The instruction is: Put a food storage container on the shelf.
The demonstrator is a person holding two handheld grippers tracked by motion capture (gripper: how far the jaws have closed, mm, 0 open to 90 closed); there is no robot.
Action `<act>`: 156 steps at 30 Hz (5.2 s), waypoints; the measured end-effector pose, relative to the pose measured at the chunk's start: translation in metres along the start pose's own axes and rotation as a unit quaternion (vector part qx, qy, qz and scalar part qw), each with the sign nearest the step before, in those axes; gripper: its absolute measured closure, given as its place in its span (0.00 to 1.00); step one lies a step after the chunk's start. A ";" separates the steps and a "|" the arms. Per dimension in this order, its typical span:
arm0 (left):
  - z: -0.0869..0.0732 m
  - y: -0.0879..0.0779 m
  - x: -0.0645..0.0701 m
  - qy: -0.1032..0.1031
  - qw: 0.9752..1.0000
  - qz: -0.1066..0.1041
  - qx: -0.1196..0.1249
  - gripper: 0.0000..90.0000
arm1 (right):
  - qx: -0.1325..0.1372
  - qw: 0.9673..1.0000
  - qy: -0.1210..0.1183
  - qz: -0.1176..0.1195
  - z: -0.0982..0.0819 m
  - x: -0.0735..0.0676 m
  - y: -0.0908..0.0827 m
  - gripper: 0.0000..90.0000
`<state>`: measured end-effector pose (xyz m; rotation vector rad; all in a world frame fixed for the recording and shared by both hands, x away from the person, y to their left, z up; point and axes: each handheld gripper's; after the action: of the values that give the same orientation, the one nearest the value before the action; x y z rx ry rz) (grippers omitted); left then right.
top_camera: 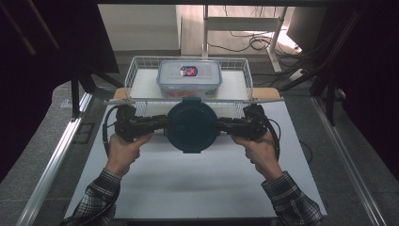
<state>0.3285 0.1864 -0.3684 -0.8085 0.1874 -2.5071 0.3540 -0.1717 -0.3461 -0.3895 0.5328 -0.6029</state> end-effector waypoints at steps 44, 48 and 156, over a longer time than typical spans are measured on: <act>0.150 -0.015 -0.005 0.016 0.999 0.005 0.044 0.63 | 0.076 0.997 0.003 0.008 0.146 0.004 -0.014 0.63; 0.153 -0.009 -0.018 0.006 0.999 0.006 0.047 0.63 | 0.075 0.997 0.009 0.005 0.153 0.012 -0.006 0.63; -0.014 -0.005 -0.002 0.112 0.987 0.110 -0.036 0.09 | 0.020 0.987 -0.140 -0.081 0.012 -0.006 0.013 0.20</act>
<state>0.3197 0.1916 -0.3798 -0.5017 0.4223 -2.3862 0.3622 -0.1553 -0.3411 -0.4735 0.2192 -0.7019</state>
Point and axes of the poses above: each handheld gripper's, and its own axes: y roughly forward along the jaws, z roughly out of its top, x roughly to its right, and after that the axes turned 4 degrees about -z, right-handed
